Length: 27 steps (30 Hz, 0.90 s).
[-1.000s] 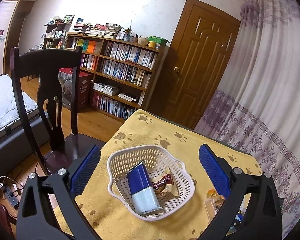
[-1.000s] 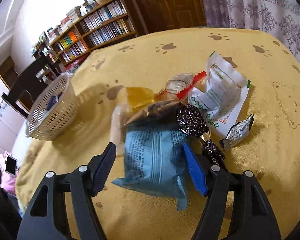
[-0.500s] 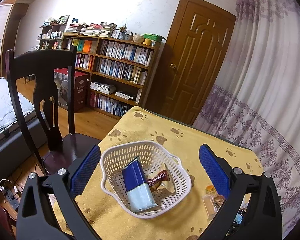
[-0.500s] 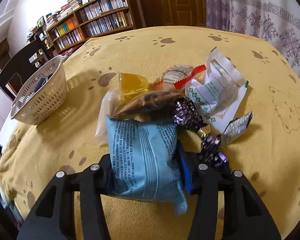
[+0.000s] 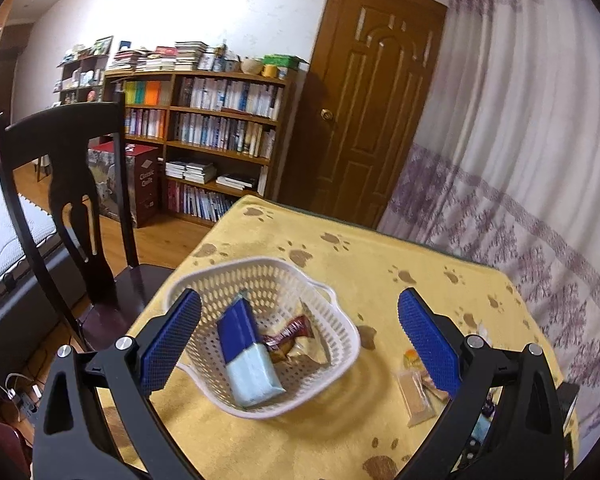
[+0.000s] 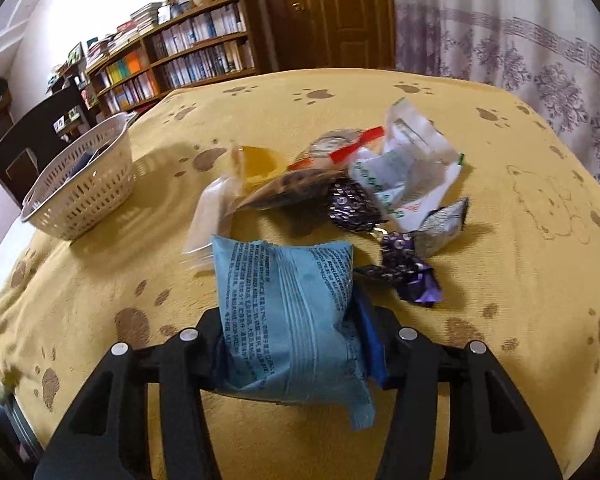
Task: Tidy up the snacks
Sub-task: 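Grasp the light blue bag with the right tool, then grasp the clear pastry packet with the left tool while the right tool lifts the blue bag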
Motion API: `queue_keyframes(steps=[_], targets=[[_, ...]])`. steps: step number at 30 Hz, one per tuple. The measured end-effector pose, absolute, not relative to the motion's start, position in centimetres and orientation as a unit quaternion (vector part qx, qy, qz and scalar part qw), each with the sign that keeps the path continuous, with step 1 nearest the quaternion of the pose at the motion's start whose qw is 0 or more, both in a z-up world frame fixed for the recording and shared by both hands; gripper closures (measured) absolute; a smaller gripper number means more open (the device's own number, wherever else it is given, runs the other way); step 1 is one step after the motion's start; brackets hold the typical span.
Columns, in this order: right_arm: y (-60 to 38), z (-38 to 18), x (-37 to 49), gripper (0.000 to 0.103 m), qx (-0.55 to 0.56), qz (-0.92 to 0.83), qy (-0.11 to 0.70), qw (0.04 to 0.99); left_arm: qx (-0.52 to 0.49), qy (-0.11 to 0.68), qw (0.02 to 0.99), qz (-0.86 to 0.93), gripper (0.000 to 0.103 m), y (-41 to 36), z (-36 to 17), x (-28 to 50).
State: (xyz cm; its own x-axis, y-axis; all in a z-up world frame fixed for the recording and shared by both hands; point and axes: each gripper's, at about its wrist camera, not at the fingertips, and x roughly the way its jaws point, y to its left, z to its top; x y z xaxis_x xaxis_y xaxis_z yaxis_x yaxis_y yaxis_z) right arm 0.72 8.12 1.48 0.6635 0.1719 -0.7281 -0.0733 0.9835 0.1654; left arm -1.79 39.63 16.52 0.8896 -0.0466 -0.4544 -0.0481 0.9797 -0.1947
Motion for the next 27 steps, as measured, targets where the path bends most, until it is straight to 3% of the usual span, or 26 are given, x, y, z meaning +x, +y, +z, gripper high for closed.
queue_keyframes(steps=[2,10,19,27], targets=[[7.4,1.6,0.6,0.039,0.080,0.069,0.403,0.909,-0.086,0.242,0.966,-0.006,0.003,38.5,16.0,-1.6],[5.5,3.6,-0.6,0.030,0.101,0.067,0.361,0.925,-0.030,0.282,0.958,-0.040,0.003,33.7,12.9,-1.2],[2.8,4.6,-0.6,0.030,0.133,0.052,0.350,0.926,0.045,0.324,0.943,-0.065,0.003,29.1,8.7,-0.5],[3.4,4.4,-0.7,0.030,0.121,0.065,0.357,0.924,0.050,0.338,0.937,-0.068,0.003,28.3,7.5,0.2]])
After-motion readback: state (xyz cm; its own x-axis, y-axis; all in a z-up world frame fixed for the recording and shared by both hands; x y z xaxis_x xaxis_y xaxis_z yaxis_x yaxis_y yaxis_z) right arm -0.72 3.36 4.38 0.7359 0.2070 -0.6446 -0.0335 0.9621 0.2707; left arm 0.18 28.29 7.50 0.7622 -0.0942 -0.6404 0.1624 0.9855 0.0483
